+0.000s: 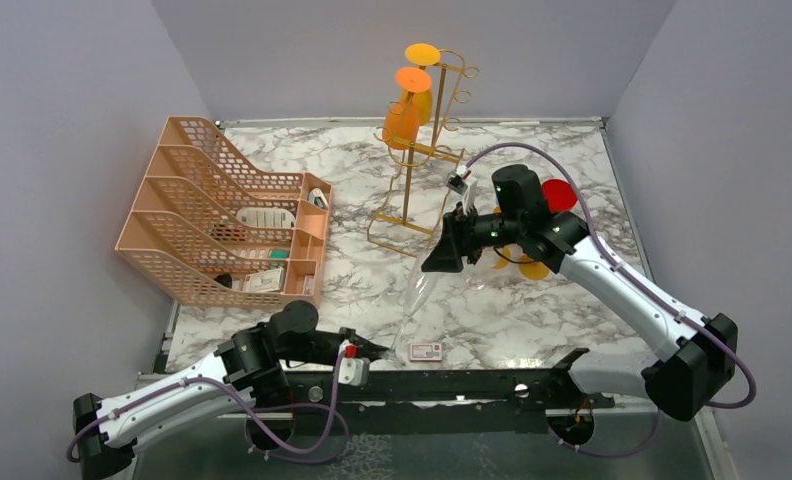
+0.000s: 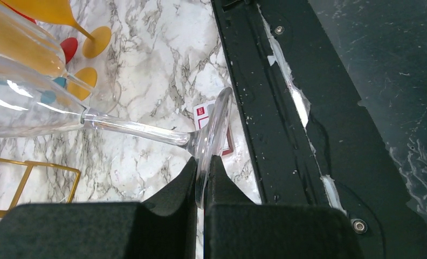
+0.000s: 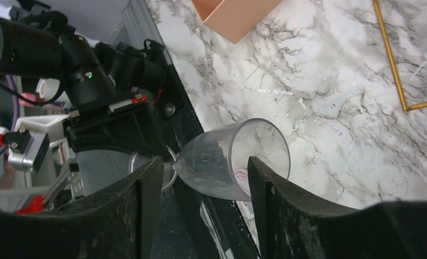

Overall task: Take the wine glass off the wine glass rack
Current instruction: Place the wine glass at the center of the board.

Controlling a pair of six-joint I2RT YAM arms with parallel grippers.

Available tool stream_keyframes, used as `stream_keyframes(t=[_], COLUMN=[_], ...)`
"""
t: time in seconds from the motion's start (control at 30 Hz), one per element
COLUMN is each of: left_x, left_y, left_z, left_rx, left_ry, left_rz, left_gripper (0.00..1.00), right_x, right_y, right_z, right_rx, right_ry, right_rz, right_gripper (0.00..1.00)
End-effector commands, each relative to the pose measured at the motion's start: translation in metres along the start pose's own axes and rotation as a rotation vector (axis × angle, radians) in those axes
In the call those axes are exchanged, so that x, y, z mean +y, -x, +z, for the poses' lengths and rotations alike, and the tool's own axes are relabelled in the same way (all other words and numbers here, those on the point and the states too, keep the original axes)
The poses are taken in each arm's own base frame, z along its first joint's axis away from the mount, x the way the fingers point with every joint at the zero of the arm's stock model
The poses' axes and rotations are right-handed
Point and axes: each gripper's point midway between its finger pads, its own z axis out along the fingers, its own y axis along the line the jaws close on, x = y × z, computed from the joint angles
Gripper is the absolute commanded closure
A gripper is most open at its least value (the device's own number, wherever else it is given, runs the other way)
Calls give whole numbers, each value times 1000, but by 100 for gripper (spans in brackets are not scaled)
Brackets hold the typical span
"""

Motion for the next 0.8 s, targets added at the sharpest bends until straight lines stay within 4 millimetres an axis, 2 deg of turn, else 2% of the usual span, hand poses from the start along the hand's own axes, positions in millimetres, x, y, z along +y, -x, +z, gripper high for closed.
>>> stream_keyframes(t=[0.0, 0.2, 0.37, 0.6, 0.77], left_x=[9, 20, 23, 16, 16], left_y=[17, 12, 12, 5, 1], left_z=[-3, -9, -13, -6, -5], left_rx=[-72, -51, -56, -23, -9], left_ry=[41, 128, 164, 103, 100], left_rz=[64, 71, 69, 64, 68], left_gripper=[100, 100, 100, 100, 100], right_x=[37, 53, 55, 52, 51], right_y=[-10, -24, -37, -49, -54], right_z=[-6, -11, -10, -6, -6], right_rx=[80, 161, 212, 264, 270], right_ry=[203, 329, 371, 406, 403], right_rz=[-12, 25, 76, 117, 115], right_gripper=[42, 50, 55, 58, 72])
